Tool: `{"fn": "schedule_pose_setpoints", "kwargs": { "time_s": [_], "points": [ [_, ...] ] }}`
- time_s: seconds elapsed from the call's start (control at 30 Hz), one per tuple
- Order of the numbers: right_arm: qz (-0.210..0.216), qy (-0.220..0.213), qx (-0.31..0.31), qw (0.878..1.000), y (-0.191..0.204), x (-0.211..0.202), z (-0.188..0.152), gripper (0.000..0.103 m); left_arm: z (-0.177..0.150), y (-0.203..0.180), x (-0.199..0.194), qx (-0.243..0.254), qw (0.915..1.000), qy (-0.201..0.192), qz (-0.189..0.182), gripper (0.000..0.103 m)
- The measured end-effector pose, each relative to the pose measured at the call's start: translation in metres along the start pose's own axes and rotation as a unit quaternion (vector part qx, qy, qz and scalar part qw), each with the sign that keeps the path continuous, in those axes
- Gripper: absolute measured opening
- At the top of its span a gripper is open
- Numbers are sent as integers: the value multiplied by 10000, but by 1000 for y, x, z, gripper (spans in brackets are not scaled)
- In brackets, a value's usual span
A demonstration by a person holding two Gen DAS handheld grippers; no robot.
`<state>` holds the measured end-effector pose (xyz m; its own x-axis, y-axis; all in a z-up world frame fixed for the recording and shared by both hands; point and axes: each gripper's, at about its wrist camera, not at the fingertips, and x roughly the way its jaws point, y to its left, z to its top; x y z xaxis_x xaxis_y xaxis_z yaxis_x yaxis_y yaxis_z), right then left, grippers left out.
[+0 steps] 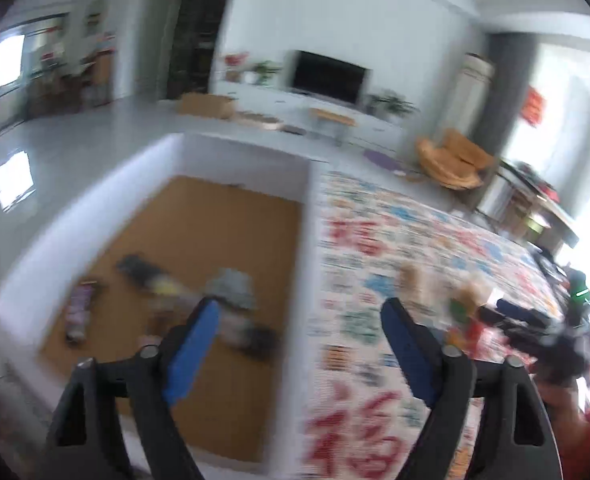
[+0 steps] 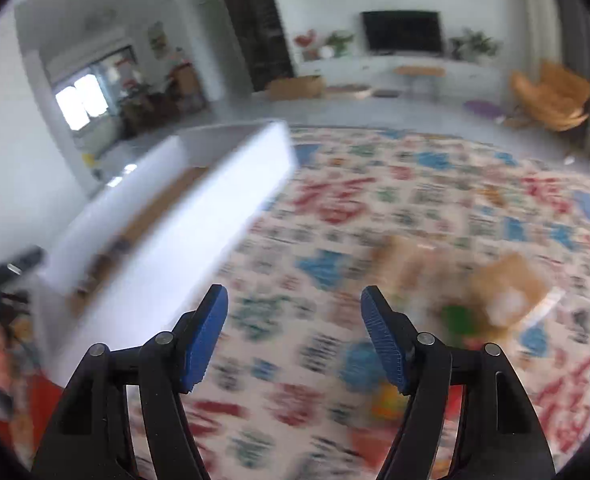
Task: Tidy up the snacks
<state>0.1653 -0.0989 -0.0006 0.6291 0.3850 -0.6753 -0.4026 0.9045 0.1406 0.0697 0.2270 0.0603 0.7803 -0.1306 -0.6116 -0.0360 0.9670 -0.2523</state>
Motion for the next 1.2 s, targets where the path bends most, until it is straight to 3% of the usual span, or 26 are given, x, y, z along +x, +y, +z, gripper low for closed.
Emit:
{"fn": "schedule_pose_setpoints", "kwargs": {
  "time_s": [0.07, 0.13, 0.27, 0.3, 0.4, 0.5, 0.7, 1.2],
  "points": [
    [-1032, 49, 35, 9946, -53, -12, -39, 73, -11, -50, 25, 383, 9981, 216, -430, 95],
    [-1800, 360, 274, 9826, -102, -15, -66, 73, -22, -84, 53, 669, 9950, 489, -560, 95],
    [-2320, 919, 1006, 9631, -179, -7, -90, 75, -54, -128, 125, 1110, 9900, 843, -192, 95],
    [-2212, 803, 1155, 9650, -191, -15, -93, 81, -58, -130, 144, 1145, 9887, 964, -32, 95],
    [-2461, 698, 1355, 9572, -210, -20, -89, 86, -64, -130, 183, 1006, 9871, 1233, 190, 95],
    [-2380, 647, 1549, 9566, -229, -10, -86, 92, -69, -130, 201, 1083, 9850, 1250, 485, 95],
    [-2310, 621, 1644, 9570, -243, -7, -89, 94, -76, -130, 199, 1146, 9835, 1320, 475, 103],
    [-2315, 623, 1640, 9569, -243, -7, -89, 94, -74, -131, 205, 1187, 9824, 1335, 554, 103]
  ]
}}
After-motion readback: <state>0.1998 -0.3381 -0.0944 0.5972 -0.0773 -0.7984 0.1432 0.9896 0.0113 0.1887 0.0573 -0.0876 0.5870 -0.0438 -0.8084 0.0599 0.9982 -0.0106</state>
